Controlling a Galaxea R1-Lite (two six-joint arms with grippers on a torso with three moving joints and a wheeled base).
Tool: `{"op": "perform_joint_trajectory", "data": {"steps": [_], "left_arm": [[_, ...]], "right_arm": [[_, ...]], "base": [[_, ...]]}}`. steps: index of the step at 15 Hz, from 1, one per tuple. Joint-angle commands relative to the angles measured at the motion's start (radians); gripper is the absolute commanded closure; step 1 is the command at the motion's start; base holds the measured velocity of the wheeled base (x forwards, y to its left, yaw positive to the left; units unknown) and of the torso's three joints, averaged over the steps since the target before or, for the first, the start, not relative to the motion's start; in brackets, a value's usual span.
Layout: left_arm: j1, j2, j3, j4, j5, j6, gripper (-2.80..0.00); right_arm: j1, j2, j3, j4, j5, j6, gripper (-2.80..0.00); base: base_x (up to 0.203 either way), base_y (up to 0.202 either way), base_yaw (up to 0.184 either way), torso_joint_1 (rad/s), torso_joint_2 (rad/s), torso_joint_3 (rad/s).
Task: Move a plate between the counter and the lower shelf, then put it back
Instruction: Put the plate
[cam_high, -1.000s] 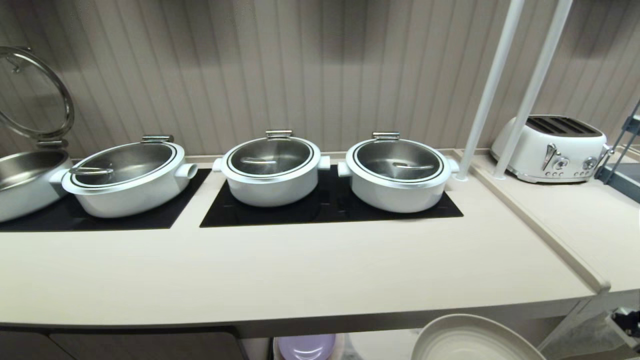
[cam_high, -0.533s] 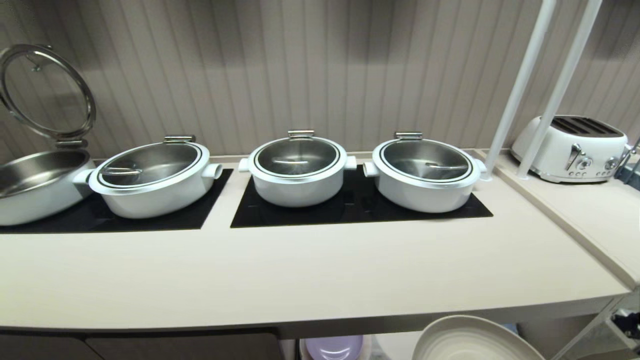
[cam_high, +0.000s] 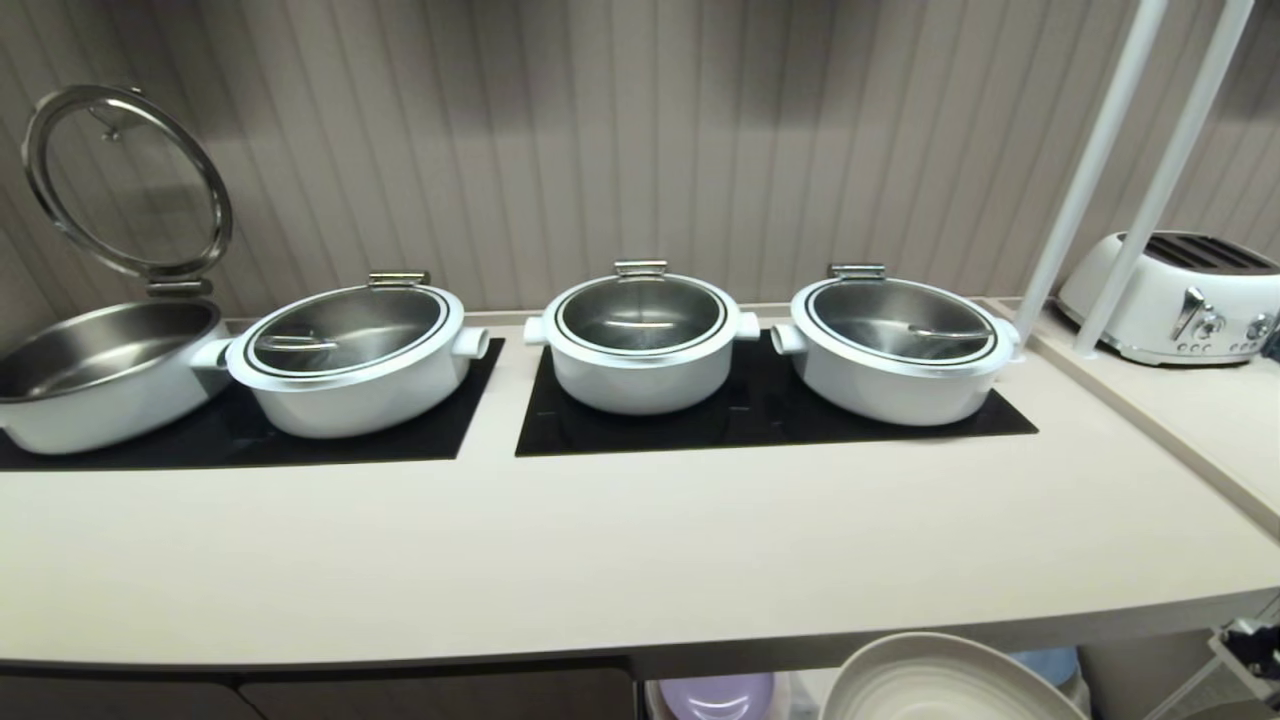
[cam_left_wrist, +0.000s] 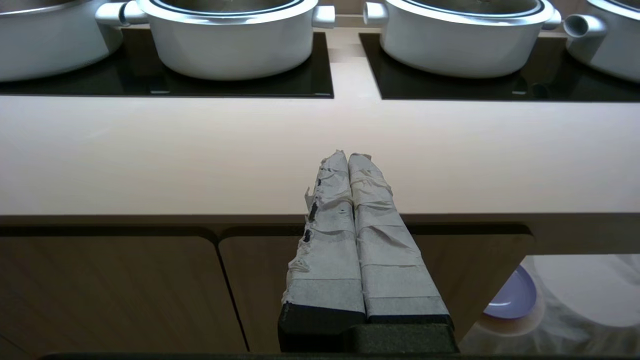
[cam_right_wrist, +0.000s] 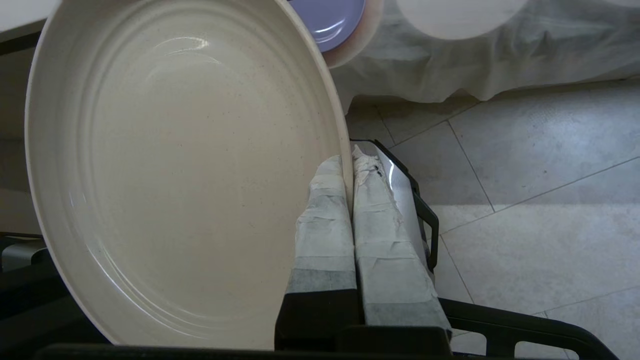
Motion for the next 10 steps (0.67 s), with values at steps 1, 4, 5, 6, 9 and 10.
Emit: {"op": "perform_joint_trajectory", "data": {"steps": [1,4,5,6,9,10], "left_arm": [[0.0,0.001,0.0,0.0,0.0,0.0,0.0],[0.0,0.001,0.0,0.0,0.0,0.0,0.0],[0.0,0.001,0.0,0.0,0.0,0.0,0.0],[0.0,0.001,0.0,0.0,0.0,0.0,0.0],[0.0,0.001,0.0,0.0,0.0,0.0,0.0],[0.001,0.001,0.0,0.0,0.0,0.0,0.0]], "right_arm": [[0.0,0.001,0.0,0.0,0.0,0.002,0.0],[0.0,0.001,0.0,0.0,0.0,0.002,0.0],[0.0,0.001,0.0,0.0,0.0,0.002,0.0],[0.0,0.001,0.0,0.0,0.0,0.002,0.0],[0.0,0.001,0.008,0.0,0.0,0.004,0.0],[0.0,0.001,0.008,0.0,0.0,0.004,0.0]], "base": [[0.0,0.0,0.0,0.0,0.0,0.0],[0.0,0.0,0.0,0.0,0.0,0.0],[0.0,0.0,0.0,0.0,0.0,0.0],[0.0,0.0,0.0,0.0,0.0,0.0],[0.0,0.0,0.0,0.0,0.0,0.0],[0.0,0.0,0.0,0.0,0.0,0.0]]}}
